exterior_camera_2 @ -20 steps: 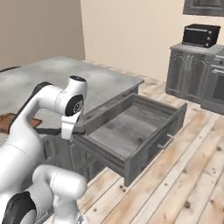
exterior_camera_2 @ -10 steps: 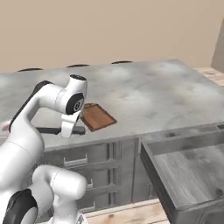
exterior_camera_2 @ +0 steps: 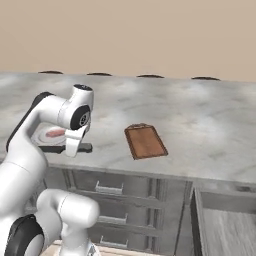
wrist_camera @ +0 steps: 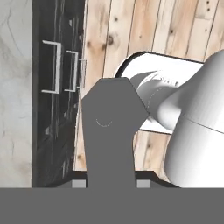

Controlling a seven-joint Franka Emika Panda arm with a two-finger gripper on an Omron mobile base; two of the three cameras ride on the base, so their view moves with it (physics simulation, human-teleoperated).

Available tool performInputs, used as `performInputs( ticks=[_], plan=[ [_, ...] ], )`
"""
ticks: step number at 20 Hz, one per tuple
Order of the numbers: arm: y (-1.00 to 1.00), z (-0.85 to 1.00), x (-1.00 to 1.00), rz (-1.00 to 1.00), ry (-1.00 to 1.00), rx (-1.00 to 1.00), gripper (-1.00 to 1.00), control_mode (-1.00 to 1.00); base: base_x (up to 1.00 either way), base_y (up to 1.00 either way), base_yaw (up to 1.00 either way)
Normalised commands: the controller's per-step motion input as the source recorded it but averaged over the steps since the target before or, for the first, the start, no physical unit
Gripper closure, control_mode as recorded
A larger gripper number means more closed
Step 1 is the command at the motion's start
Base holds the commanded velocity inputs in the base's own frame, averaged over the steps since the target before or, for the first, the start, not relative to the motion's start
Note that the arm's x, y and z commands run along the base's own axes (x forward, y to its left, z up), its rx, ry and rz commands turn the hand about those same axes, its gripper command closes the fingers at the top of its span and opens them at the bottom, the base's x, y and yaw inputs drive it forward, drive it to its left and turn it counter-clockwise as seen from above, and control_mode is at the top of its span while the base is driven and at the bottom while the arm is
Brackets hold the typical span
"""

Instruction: Pick up the knife from the drawer and place it on the cutting board. Then place the meat from the plate to the cutting board.

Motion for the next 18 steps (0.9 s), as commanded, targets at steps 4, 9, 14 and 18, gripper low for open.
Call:
performInputs(
  ticks=[4,9,14,18],
  plan=[
    [0.0,0.0,0.0,0.0,0.0,0.0,1.0,1.0,0.33,-0.45,0.23],
    [0.0,0.0,0.0,0.0,0.0,0.0,1.0,1.0,0.54,-0.25,0.11],
    [0.0,0.0,0.0,0.0,0.0,0.0,1.0,1.0,0.59,-0.01,0.02],
    [0.0,0.0,0.0,0.0,0.0,0.0,1.0,1.0,0.55,-0.09,0.01]
  ],
)
